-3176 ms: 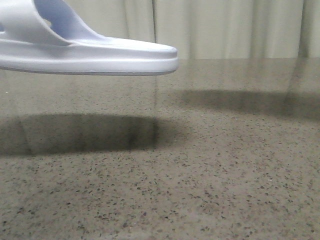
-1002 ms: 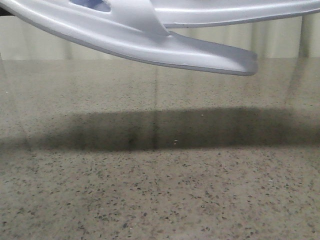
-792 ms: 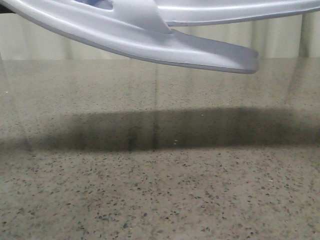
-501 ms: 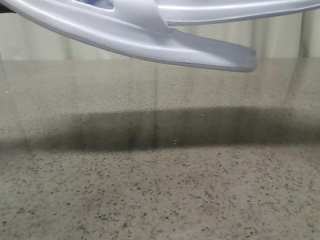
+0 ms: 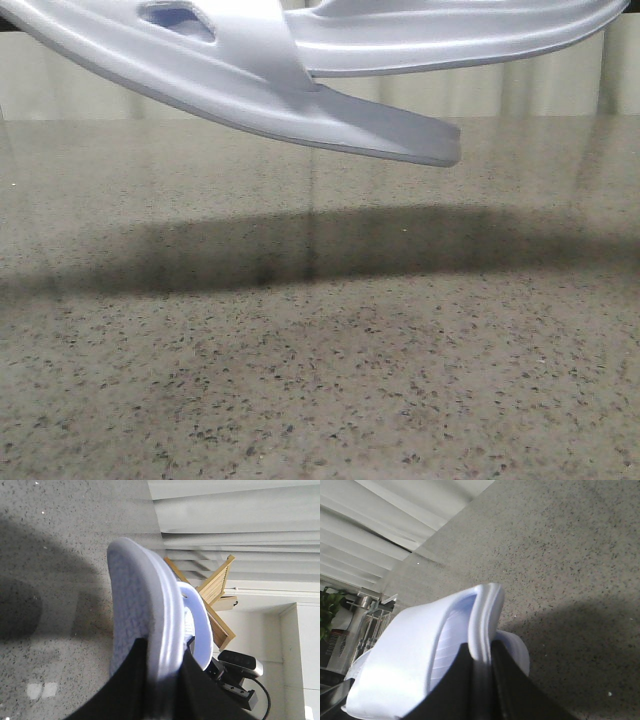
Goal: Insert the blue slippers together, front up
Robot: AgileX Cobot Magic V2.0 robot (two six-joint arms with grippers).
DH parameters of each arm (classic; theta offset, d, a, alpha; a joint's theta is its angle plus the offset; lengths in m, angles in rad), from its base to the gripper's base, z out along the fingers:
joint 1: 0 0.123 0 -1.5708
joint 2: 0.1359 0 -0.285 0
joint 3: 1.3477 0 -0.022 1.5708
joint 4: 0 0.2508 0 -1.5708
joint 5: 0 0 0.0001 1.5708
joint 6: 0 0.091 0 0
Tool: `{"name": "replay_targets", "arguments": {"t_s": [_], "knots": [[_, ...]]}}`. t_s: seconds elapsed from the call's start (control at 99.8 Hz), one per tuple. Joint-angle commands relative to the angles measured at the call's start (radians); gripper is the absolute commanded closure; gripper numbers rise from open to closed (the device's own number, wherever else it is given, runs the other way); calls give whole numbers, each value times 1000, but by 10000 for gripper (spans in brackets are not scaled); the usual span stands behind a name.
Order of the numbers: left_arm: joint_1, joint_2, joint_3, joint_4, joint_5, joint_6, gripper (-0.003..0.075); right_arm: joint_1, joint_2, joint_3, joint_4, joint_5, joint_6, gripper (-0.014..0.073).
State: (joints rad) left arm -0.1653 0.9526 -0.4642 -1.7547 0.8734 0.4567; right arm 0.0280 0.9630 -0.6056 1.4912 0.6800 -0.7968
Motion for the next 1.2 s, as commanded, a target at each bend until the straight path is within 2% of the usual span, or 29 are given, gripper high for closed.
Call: {"name": "replay_targets", "arguments": {"t_s": [0.0,0.14,0.261,0.521,0.621,0.771,0.882,1.192], "knots": [[-19,-6,-37,-105,217,-6,704,38,2,-26,82,237,-57,701],[-19,-6,-37,-105,194,5,704,45,2,-26,82,207,-131,700],[-19,-6,-37,-105,158,20,704,45,2,-26,44,123,-175,700],[-19,-6,-37,-99,84,42,704,45,2,-26,-70,-78,-177,686],[-19,-6,-37,-86,62,42,704,45,0,-26,-78,-126,-179,602],[-19,-6,-37,-79,45,42,704,45,-42,-26,-98,-202,-181,343],[-19,-6,-37,-79,43,42,704,45,-87,-26,-113,-256,-181,223],[-19,-6,-37,-79,35,42,704,45,-311,-26,-176,-487,-181,201]]}}
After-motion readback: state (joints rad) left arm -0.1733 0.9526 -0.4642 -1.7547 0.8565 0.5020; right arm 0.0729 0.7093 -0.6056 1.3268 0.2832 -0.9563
